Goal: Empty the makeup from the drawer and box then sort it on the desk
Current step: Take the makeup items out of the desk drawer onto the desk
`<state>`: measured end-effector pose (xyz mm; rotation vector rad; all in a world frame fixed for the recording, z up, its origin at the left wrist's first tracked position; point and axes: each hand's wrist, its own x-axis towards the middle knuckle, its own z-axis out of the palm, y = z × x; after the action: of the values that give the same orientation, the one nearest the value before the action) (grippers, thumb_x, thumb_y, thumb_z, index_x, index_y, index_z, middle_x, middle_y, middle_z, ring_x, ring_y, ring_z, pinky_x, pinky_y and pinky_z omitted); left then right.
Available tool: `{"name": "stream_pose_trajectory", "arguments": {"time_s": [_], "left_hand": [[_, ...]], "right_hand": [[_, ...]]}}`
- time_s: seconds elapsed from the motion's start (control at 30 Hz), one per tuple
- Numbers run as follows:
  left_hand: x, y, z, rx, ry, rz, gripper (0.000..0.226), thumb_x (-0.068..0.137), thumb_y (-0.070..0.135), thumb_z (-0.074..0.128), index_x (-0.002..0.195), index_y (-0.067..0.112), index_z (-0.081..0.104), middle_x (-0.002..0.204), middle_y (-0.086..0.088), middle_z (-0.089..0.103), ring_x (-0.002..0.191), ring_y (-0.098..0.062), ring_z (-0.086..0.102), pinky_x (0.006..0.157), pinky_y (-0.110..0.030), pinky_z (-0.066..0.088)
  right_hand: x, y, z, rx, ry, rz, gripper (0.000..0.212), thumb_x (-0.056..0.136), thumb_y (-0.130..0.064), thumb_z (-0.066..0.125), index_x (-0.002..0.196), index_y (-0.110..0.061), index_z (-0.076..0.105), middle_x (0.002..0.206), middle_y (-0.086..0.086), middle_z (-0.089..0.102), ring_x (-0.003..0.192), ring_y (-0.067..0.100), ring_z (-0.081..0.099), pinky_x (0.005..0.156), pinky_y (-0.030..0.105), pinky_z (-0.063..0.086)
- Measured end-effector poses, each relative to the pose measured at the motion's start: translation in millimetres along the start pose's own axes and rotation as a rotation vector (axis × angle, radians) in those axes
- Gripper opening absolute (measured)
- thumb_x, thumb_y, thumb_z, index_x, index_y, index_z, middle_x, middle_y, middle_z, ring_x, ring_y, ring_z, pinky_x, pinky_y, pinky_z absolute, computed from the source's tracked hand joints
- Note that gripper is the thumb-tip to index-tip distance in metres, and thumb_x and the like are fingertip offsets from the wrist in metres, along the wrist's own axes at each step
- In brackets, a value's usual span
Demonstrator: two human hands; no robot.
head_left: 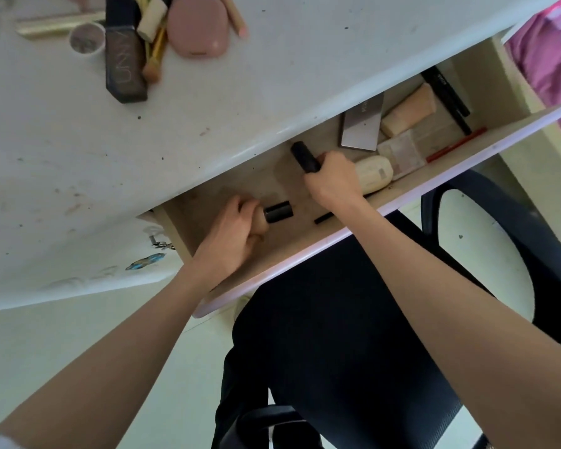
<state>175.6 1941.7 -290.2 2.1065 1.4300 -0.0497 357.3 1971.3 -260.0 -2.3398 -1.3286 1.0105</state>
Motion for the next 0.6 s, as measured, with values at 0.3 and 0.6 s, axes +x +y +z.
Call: {"name": "stream_pose_trajectory", "arguments": {"time_s": [0.3,0.6], "left_hand": [[-55.6,34.4,-62.1,-0.521,0.273,-0.073,0.061,0.076,0.017,0.073,0.130,0.021,0.047,0.119,0.013,0.043,0.107,0.001,0.044,0.088,0.001,0.028],[-32.4,-23.6,-141.9,-0.891,0.787,-0.347,0.046,0.086,0.011,0.061,0.130,0.014,0.048,0.110,0.006,0.061,0.090,0.002,0.058,0.082,-0.014,0.048]], "right_hand": [[-81.2,-14.3,-33.4,1.496,-0.325,0.331,0.011,0.091,-0.002,0.047,0.097,0.000,0.056,0.080,0.010,0.053,0.068,0.015,0.055,0.061,0.021,0.050],[-46.2,-125.4,-24.4,0.677,-0.185,-0.053,0.009,0.083,-0.006,0.060,0.089,-0.009,0.067,0.077,0.002,0.065,0.074,0.014,0.059,0.073,0.029,0.052]]}}
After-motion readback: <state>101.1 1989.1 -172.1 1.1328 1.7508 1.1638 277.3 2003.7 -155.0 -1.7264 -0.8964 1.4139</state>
